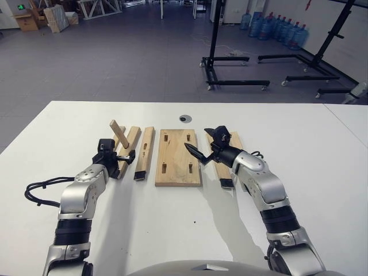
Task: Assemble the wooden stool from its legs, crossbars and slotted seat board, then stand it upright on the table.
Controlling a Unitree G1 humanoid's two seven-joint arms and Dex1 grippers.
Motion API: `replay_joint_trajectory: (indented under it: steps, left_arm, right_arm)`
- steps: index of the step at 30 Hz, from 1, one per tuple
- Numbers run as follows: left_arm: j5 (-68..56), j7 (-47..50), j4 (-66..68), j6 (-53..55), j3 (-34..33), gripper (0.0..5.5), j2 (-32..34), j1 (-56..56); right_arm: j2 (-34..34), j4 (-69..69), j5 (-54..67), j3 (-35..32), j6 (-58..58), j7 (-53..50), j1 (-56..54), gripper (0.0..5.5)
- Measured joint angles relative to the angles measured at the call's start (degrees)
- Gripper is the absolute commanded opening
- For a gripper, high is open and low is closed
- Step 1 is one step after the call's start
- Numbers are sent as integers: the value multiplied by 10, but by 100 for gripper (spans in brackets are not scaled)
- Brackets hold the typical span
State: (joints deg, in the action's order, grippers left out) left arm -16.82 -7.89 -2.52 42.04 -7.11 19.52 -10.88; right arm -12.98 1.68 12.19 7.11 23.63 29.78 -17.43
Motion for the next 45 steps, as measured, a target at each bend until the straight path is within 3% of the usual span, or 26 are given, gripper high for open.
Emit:
replay_joint_trajectory:
  steps: [13, 24, 33, 40, 45]
  left_arm:
    - [23, -35, 96, -44, -2, 538, -1, -14]
    - [49, -46, 98, -47, 7, 376, 0, -17]
    - [60, -48, 96, -37, 12, 212, 0, -20]
    - [67, -44, 94, -42, 14, 203, -4, -20]
    - [41, -53, 36, -53, -33, 203, 6, -56]
  right_arm:
    - [3, -2, 0, 2, 0, -1, -1, 540]
    - [5, -8, 0, 2, 0, -1, -5, 540]
    - [7, -10, 0, 2, 0, -1, -6, 540]
    - [10, -13, -1, 3, 0, -1, -6, 540]
    - [10, -29, -4, -6, -4, 0, -22, 540]
